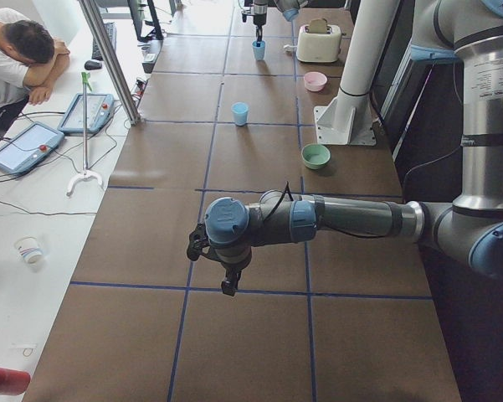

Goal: Stack blue cups with both arms
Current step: 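Carry the cup with the right gripper and lower it into the center cup, then open the right gripper and withdraw the right arm away from the stack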

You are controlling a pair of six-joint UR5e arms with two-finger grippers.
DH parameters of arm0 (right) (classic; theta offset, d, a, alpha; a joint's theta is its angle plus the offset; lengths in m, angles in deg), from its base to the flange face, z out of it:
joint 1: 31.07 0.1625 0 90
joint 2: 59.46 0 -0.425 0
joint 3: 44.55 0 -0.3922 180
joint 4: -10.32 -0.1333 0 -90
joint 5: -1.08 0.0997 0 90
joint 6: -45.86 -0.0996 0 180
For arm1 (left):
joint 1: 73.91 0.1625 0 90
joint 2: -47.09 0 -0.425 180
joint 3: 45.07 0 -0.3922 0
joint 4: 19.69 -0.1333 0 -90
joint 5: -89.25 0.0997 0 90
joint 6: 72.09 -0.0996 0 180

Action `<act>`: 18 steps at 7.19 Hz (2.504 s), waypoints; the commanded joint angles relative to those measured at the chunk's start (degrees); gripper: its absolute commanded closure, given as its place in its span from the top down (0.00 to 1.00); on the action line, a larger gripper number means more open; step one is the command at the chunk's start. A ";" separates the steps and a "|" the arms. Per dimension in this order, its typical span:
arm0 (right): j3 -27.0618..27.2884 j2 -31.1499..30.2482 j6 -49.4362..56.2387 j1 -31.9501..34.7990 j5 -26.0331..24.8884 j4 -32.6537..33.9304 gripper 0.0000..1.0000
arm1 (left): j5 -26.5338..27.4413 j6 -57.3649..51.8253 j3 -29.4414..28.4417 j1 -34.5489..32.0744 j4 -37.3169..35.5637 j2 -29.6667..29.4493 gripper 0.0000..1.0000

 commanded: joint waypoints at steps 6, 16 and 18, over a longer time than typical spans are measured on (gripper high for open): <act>3.83 43.92 -41.04 -18.68 -13.84 34.18 0.00 | 0.00 1.57 0.71 0.00 -0.01 0.00 1.00; -6.03 53.55 -47.35 -25.93 -23.81 37.09 0.02 | -0.09 1.76 0.54 0.00 -0.01 0.00 1.00; -5.77 53.20 -45.51 -26.55 -23.55 36.13 1.00 | -0.09 1.76 0.54 0.00 -0.01 -0.09 1.00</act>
